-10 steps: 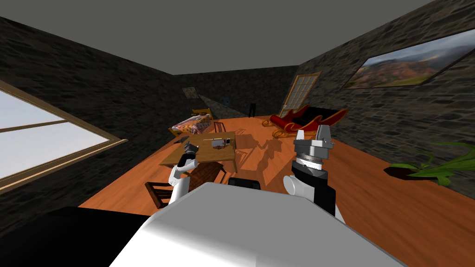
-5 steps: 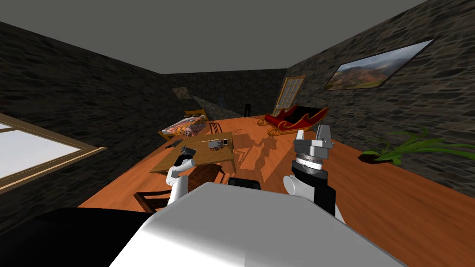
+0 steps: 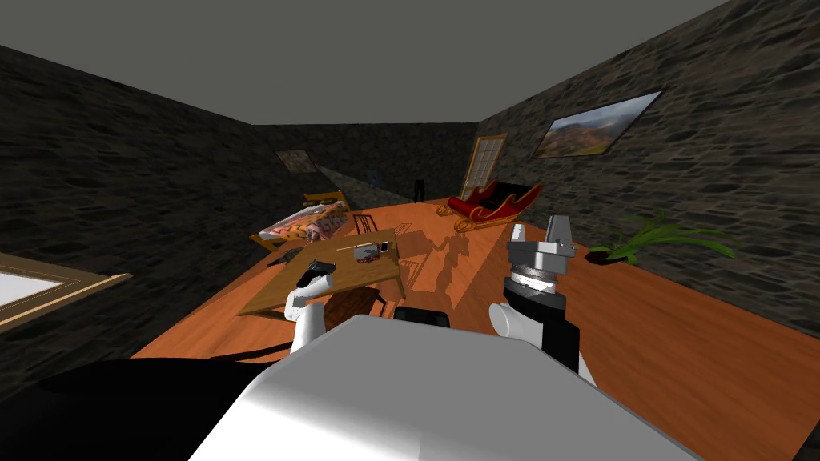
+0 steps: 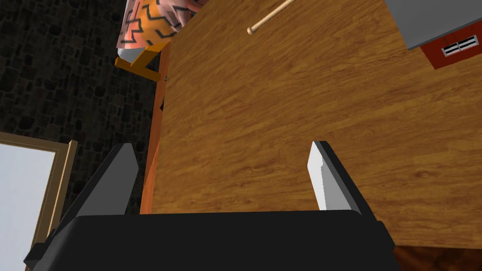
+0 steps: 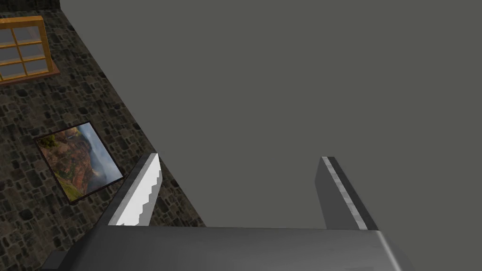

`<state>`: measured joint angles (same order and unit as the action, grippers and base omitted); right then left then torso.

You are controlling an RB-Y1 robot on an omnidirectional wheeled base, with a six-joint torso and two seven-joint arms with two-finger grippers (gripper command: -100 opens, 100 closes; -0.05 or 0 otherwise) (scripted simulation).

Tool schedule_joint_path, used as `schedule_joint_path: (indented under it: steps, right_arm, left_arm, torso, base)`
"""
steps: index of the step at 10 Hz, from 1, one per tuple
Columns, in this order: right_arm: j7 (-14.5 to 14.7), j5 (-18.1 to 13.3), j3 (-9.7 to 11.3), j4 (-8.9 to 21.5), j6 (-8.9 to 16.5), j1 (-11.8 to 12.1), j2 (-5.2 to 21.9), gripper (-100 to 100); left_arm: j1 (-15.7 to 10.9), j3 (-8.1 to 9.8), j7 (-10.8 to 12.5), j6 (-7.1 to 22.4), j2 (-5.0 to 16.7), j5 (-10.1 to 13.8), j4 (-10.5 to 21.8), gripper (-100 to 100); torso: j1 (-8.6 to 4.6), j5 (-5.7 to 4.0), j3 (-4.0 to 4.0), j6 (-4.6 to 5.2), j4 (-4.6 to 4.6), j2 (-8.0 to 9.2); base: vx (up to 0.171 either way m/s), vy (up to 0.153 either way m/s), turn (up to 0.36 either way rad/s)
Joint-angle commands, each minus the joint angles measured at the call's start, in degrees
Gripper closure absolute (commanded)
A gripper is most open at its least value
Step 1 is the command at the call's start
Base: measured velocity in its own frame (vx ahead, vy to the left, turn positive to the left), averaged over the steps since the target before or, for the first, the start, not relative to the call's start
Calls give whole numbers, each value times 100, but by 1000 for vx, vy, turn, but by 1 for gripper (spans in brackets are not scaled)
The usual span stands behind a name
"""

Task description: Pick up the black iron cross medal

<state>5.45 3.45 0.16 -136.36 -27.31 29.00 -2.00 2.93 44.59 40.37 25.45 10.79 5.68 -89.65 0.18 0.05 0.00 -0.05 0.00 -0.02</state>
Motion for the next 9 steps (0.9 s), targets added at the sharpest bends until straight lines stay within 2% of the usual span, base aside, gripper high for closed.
schedule_joint_path:
  steps: [1, 2, 4, 5, 6, 7, 9]
  right_arm:
    - [0, 0, 0, 0, 0, 0, 0, 0]
    - [0, 0, 0, 0, 0, -1, 0, 0]
    - [0, 0, 0, 0, 0, -1, 0, 0]
    - [0, 0, 0, 0, 0, -1, 0, 0]
    - [0, 0, 0, 0, 0, 0, 0, 0]
    - [0, 0, 0, 0, 0, 0, 0, 0]
    - [0, 0, 0, 0, 0, 0, 0, 0]
  left_arm:
    - [-142, 261, 218, 286, 72, 40, 271, -100]
    - [-142, 261, 218, 312, 72, 40, 271, -100]
    - [-370, 658, 568, 701, 101, 50, 646, -100]
    - [-370, 691, 568, 779, 101, 50, 697, -100]
    - [-478, 895, 734, 1000, 115, 52, 904, -100]
    - [-478, 895, 734, 1000, 115, 52, 904, -100]
    - [-681, 1276, 1049, 1365, 141, 53, 1301, -100]
  torso:
    - [0, 0, 0, 0, 0, 0]
    - [0, 0, 0, 5, 0, 1]
    - [2, 0, -1, 4, 0, -2]
    - [10, 2, -1, 4, 0, -2]
    - [9, 2, -2, -1, -1, -4]
    - [5, 2, -3, 2, -1, -5]
    - [3, 0, -4, 3, -1, -8]
  base:
    - [-20, 26, -244]
    - [-14, 28, -113]
    - [-13, 43, -278]
    - [-7, 49, -150]
    - [-8, 35, -197]
    - [-7, 26, -130]
    - [-1, 40, -311]
